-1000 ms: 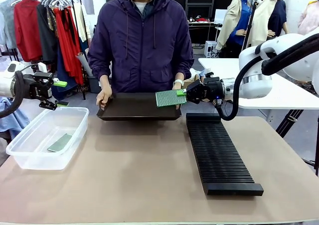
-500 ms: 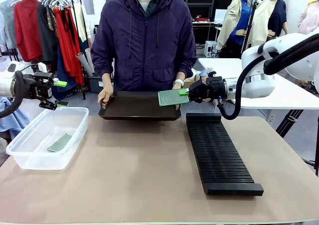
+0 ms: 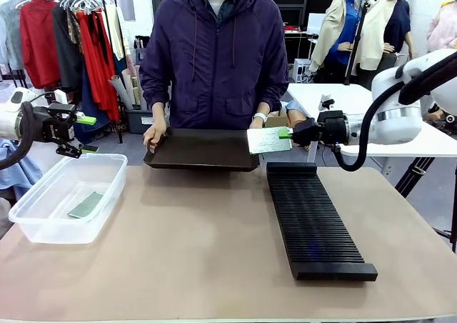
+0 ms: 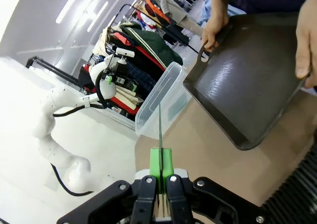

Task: Sort PCBs into racks and boxes based on the side picked up.
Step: If the short side of the Blank PCB is picked up, insert it into the PCB Rack ; if the long side is picked up, place it in the Organizing box.

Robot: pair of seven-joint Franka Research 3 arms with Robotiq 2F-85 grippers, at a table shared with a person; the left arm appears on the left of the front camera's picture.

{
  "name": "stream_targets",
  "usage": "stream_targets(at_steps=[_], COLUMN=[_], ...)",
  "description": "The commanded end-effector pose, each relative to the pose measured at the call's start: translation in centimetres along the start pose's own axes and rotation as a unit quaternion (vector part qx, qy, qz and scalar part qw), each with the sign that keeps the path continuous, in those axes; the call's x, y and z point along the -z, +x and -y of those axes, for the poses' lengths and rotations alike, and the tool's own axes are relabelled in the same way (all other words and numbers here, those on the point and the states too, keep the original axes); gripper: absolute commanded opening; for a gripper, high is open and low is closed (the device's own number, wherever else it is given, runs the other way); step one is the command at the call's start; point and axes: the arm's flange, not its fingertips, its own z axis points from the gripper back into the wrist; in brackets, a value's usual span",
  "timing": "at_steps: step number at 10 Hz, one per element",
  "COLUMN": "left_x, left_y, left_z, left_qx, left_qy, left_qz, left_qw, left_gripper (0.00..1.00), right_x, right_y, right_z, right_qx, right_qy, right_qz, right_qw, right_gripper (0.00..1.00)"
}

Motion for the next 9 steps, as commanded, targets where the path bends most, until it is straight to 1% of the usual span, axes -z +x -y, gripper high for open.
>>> stream_targets(at_steps=[1, 2, 4, 7, 8, 9], left_x=[-0.1, -0.1, -0.1, -0.1, -0.1, -0.1], left_y=[0.0, 0.0, 0.0, 0.0, 0.0, 0.0], left_z=[0.1, 0.1, 0.1, 0.1, 0.1, 0.1], left_qx=[0.002, 0.002, 0.002, 0.002, 0.002, 0.002], left_qy=[0.000, 0.000, 0.000, 0.000, 0.000, 0.000], left_qz=[-0.001, -0.001, -0.001, -0.001, -0.001, -0.001], left_qw=[1.000, 1.000, 1.000, 1.000, 1.000, 1.000], left_gripper=[1.00, 1.00, 1.00, 1.00, 1.00, 1.00], right_x=[-1.5, -2.4, -4.1, -7.2, -8.1, -8.9], right_y=[-1.8, -2.5, -3.4, -4.2, -4.5, -4.8], right_z=[0.0, 0.1, -0.1, -0.9, -1.0, -1.0], right_qx=[-0.054, -0.070, -0.123, -0.192, -0.210, -0.223], right_qy=[0.011, 0.028, 0.027, 0.037, 0.031, 0.030], right_qz=[0.003, 0.002, 0.014, 0.067, 0.065, 0.053], right_qw=[0.998, 0.997, 0.992, 0.978, 0.975, 0.973], right_gripper=[0.00, 0.00, 0.00, 0.00, 0.00, 0.00])
